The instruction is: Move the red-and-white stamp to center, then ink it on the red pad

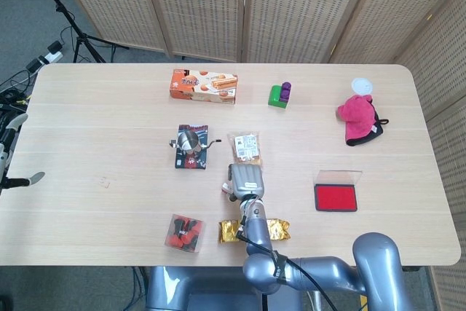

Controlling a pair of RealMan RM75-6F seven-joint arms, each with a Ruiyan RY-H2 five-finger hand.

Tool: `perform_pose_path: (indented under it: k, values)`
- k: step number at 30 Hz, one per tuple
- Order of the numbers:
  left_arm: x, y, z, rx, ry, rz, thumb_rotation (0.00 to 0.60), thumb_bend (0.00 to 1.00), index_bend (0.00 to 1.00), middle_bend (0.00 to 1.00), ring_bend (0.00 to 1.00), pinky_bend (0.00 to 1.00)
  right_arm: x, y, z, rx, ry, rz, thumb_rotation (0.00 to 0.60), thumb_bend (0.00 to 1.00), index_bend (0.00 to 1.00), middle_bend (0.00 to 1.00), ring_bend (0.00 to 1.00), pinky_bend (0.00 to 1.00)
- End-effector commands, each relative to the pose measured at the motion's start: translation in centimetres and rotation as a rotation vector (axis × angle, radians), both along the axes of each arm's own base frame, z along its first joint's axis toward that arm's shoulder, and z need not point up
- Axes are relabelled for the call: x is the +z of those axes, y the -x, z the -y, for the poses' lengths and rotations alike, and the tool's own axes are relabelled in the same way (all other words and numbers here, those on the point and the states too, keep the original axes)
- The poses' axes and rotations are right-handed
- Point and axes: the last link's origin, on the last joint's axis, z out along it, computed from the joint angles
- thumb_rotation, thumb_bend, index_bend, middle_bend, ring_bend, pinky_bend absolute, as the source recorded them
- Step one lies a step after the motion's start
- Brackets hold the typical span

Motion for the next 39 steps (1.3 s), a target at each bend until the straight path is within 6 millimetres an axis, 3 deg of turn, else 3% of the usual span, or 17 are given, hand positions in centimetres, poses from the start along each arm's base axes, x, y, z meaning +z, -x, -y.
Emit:
perform_pose_path:
  k: [1,15,31,39]
  values:
    - [0.0,0.0,0.0,0.000,0.001,0.000,0.600,0.07,0.00,0.00,0.00,0.00,-0.1,0.0,0.0,-0.007,-0.002,-0.001,0.600,0.28,0.47,0.91,0.99,1.00]
    - [0.0,0.0,0.0,0.003,0.005,-0.001,0.600,0.08,0.00,0.00,0.00,0.00,-0.4,-0.1,0.1,-0.032,-0.015,0.006,0.600,0.34,0.47,0.91,0.99,1.00]
    - [0.0,0.0,0.0,0.005,0.007,-0.003,0.600,0.08,0.00,0.00,0.00,0.00,-0.7,-0.1,0.1,-0.029,-0.029,0.017,0.600,0.43,0.54,0.92,0.99,1.00]
    - [0.0,0.0,0.0,0.005,0.010,-0.004,0.600,0.08,0.00,0.00,0.00,0.00,0.4,-0.4,0.2,-0.016,-0.017,0.047,0.600,0.47,0.56,0.92,0.99,1.00]
